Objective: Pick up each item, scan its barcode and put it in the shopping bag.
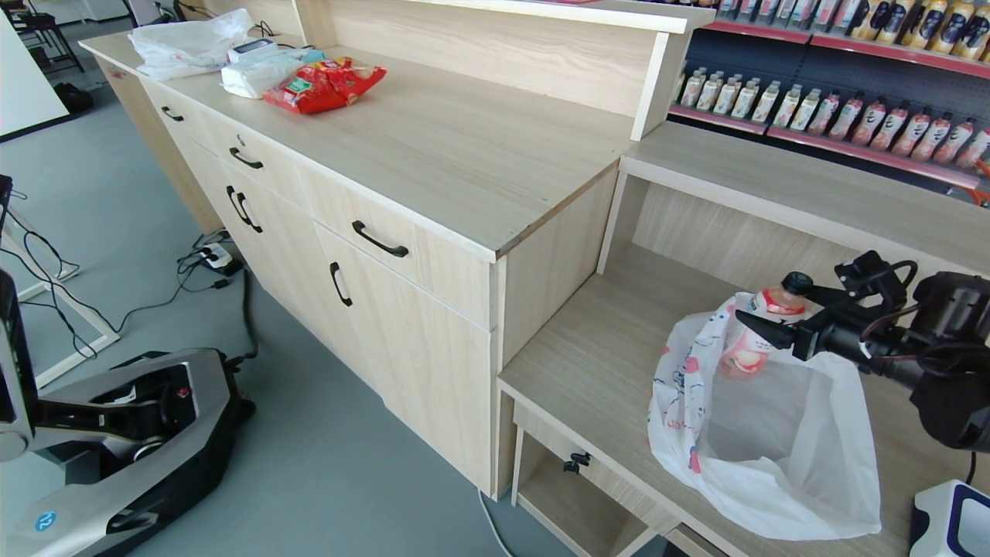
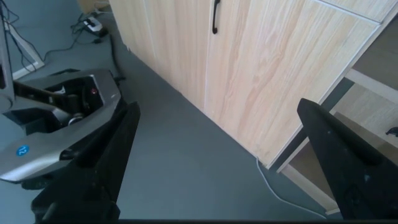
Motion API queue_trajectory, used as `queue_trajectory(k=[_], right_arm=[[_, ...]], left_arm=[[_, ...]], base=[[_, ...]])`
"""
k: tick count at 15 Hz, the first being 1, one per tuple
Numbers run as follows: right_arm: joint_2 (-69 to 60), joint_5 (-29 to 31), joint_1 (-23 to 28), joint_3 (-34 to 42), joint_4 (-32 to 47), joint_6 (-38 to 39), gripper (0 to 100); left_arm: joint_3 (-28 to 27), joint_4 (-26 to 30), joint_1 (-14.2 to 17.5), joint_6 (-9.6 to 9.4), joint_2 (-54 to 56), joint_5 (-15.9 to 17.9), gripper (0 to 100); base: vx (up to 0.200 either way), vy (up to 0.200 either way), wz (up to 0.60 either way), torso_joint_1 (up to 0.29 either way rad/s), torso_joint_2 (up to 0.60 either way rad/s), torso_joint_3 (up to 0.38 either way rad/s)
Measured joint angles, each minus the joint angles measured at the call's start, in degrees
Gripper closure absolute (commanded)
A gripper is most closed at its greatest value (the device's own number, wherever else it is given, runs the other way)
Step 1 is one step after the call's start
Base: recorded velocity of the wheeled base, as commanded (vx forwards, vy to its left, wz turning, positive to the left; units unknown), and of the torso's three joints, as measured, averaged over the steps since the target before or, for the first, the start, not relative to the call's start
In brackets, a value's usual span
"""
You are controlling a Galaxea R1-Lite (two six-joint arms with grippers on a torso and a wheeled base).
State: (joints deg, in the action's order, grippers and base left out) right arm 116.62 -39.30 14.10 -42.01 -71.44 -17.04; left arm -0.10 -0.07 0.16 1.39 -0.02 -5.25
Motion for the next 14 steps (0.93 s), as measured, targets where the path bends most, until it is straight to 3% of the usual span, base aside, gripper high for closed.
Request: queue_trajectory(k=[6,14], right_arm=[[-18.6,-2.6,0.0,1.8,0.6,3.6,0],[-34.4,-7.3,2.0,4.5,1.3,3.9,0]], left_arm=[[0.0,0.0,0.0,-0.02,0.0,0.0,0],[0.0,0.0,0.0,0.0,0.0,0.0,0]], base=[[0.0,0.0,0.0,0.0,0.0,0.0],[0.0,0.0,-0.6,0.0,0.0,0.002]])
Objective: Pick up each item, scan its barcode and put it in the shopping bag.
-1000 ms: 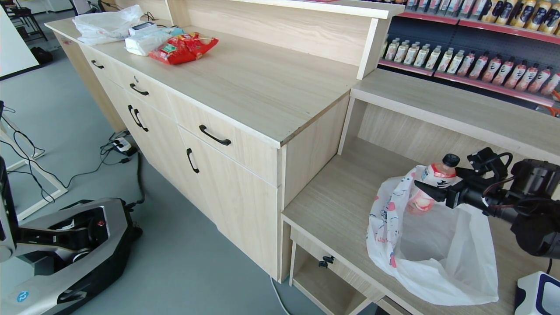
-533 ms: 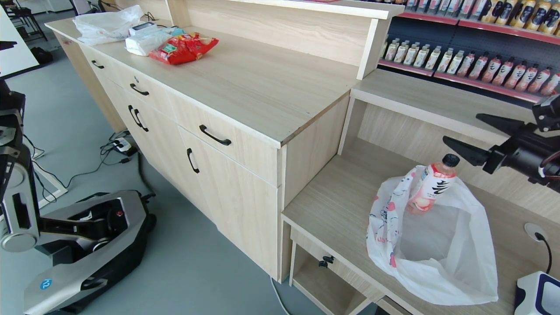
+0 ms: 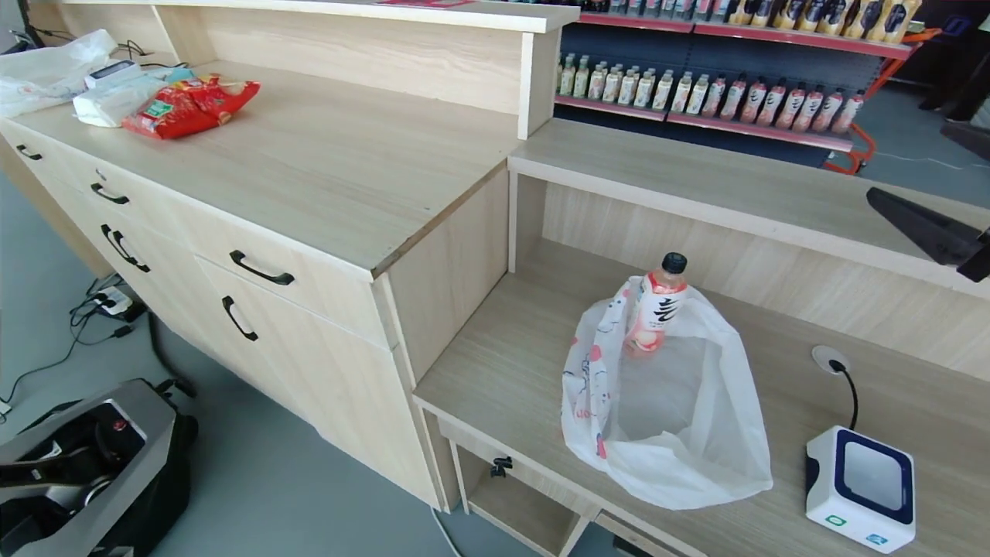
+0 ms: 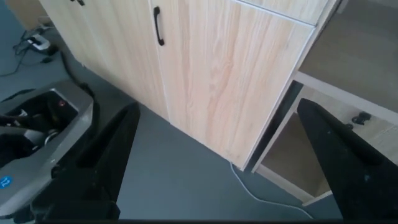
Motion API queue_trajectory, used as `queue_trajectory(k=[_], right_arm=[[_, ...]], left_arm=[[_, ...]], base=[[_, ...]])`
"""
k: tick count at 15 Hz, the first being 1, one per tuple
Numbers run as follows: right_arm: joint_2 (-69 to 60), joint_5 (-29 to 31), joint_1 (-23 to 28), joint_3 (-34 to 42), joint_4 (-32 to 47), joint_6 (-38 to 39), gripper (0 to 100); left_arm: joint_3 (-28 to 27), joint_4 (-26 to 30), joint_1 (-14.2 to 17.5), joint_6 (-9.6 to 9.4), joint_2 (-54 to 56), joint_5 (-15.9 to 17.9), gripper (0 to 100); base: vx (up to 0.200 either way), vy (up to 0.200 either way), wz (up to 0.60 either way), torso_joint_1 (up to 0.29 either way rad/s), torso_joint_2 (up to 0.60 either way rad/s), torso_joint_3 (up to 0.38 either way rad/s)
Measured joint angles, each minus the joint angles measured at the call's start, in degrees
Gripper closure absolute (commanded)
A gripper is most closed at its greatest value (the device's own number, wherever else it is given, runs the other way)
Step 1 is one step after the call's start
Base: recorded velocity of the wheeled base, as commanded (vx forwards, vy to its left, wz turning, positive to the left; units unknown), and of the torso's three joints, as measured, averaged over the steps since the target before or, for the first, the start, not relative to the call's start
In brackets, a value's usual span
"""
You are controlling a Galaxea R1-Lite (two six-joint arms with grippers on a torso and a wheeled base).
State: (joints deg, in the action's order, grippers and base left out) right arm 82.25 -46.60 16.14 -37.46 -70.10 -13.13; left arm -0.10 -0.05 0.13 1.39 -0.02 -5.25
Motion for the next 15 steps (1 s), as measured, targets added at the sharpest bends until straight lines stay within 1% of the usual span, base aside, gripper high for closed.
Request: queue_trajectory(k=[3,6,8,11,13,15], right_arm=[[-3.1,0.1,4.2,0.2,6.4,-0.1,0],[-6.8,1.0,10.3,0.5,19.4,-0.4,0],[-8.4,1.8,15.1,1.0,25.9,-2.0,0],[-6.6,4.3,19.6,3.4,27.4,-7.9,0],[-3.8,6.3,20.7,4.1,27.6,-10.5,0],[-0.9,6.7,22.0,4.3,28.9,-10.7,0]], left_arm=[[0.0,0.0,0.0,0.0,0.0,0.0,0],[0.0,0.0,0.0,0.0,0.0,0.0,0],[0.0,0.0,0.0,0.0,0.0,0.0,0],[0.0,0.0,0.0,0.0,0.0,0.0,0],[0.0,0.0,0.0,0.0,0.0,0.0,0],[0.0,0.0,0.1,0.0,0.0,0.0,0]], base=[[0.0,0.0,-0.6,0.001,0.0,0.005],[0.0,0.0,-0.6,0.002,0.0,0.002],[0.0,0.0,-0.6,0.002,0.0,0.002],[0.0,0.0,-0.6,0.001,0.0,0.002],[0.0,0.0,0.0,0.0,0.0,0.0],[0.0,0.0,0.0,0.0,0.0,0.0]])
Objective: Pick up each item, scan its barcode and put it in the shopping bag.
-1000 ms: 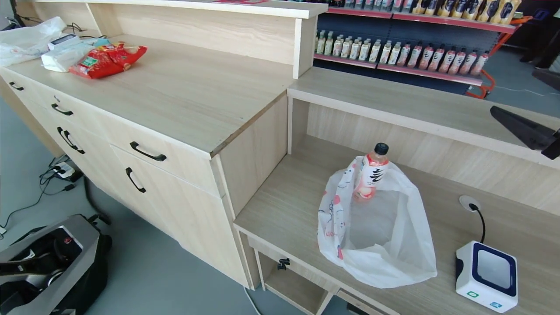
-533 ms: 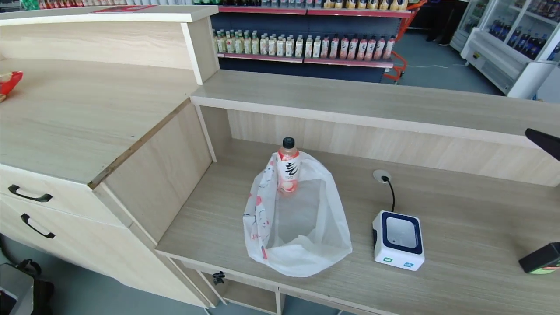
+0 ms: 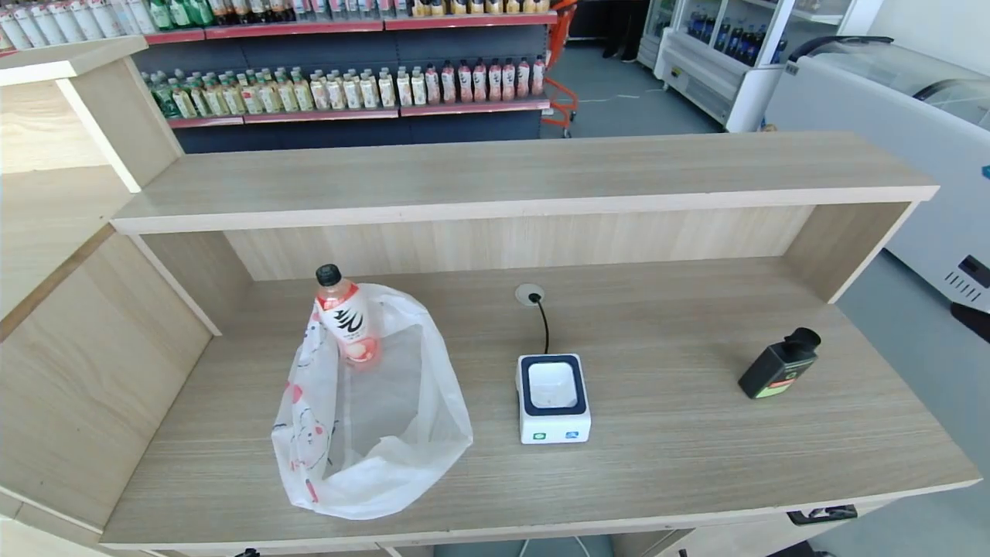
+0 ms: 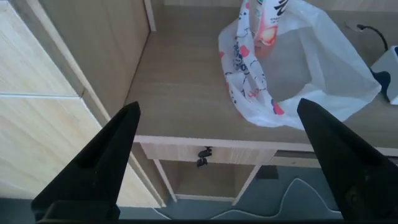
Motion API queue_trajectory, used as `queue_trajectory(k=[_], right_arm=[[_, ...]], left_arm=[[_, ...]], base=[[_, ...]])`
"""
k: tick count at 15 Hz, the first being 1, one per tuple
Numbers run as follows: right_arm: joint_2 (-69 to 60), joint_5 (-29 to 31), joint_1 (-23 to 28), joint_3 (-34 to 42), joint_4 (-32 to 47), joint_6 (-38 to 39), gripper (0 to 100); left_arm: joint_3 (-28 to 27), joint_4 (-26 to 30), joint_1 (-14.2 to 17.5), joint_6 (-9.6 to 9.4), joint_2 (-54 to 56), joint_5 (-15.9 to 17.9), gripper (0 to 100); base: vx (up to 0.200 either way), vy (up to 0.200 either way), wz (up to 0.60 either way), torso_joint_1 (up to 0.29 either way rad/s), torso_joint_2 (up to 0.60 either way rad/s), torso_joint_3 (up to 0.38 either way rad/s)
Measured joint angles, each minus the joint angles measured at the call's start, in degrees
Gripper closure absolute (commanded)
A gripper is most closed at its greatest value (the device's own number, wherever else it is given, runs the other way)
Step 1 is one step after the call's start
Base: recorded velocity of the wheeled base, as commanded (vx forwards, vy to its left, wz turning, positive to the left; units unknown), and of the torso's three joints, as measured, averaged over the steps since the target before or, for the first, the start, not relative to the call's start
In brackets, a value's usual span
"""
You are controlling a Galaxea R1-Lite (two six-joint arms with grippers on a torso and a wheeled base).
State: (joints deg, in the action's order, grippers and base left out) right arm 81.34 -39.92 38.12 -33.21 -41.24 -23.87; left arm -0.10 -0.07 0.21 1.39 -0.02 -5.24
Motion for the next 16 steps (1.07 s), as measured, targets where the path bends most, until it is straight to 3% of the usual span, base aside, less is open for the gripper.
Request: queue_trajectory(k=[4,9,16], right_arm=[[7.2,-3.4,3.2,-1.4,2.9,-0.9,0],[16.0,-6.5,5.7,-3.5,3.1,-10.2,0],[25.1,-9.6,4.7,-5.8,3.1,-14.0,0]], left_arm=[[0.0,0.0,-0.1,-0.02,0.0,0.0,0],[0.0,0.0,0.0,0.0,0.0,0.0,0],[0.0,0.0,0.0,0.0,0.0,0.0,0]], base=[[0.0,0.0,0.0,0.0,0.0,0.0],[0.0,0.0,0.0,0.0,0.0,0.0],[0.0,0.0,0.0,0.0,0.0,0.0]])
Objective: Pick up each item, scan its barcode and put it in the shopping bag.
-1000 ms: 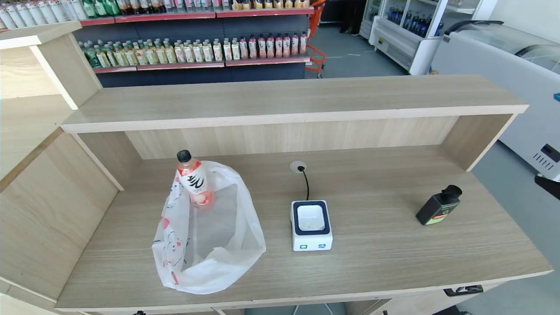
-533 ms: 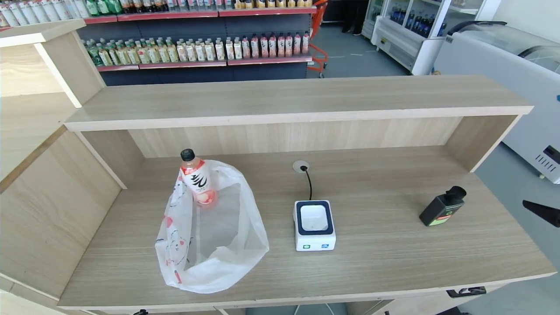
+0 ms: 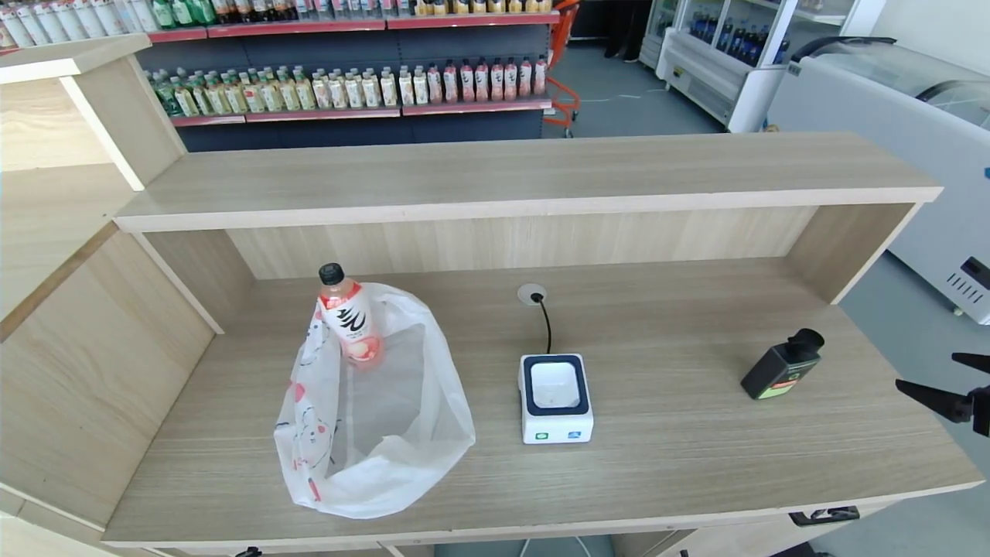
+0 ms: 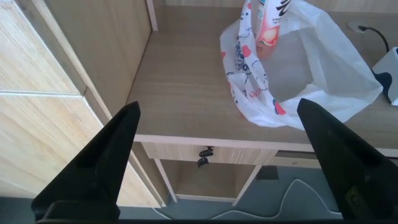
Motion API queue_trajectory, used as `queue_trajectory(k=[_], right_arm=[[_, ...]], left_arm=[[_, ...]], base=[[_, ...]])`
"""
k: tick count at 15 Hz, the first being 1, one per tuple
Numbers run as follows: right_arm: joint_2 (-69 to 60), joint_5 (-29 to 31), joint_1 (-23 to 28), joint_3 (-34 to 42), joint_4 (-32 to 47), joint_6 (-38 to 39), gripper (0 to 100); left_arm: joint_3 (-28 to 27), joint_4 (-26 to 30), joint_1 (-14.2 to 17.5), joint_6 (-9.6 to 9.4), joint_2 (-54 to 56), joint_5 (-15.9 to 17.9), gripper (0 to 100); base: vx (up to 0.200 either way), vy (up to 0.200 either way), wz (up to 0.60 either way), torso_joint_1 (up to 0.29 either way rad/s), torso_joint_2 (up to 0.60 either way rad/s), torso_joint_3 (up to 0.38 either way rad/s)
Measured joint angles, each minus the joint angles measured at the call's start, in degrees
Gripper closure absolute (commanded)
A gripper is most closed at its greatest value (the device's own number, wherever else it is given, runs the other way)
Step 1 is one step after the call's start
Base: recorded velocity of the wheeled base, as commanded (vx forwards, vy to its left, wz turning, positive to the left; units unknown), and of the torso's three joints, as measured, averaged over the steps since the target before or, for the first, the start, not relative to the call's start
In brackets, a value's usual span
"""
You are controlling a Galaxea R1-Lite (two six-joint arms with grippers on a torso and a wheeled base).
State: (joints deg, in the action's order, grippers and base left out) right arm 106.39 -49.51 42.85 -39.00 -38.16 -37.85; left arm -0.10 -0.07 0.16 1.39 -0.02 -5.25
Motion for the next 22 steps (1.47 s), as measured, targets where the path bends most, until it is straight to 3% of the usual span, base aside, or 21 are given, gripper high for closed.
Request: queue_trajectory(k=[11,22], right_arm=[[10.9,-3.8,-12.8,-7.5,-0.7,0.0,0],[17.0,-3.8,-18.2,-10.9,-3.0,0.0,0]], left_arm=[[0.0,0.0,0.0,0.0,0.0,0.0,0],[0.0,0.0,0.0,0.0,0.0,0.0,0]], base=[[0.0,0.0,0.0,0.0,0.0,0.0],[0.0,0.0,0.0,0.0,0.0,0.0]])
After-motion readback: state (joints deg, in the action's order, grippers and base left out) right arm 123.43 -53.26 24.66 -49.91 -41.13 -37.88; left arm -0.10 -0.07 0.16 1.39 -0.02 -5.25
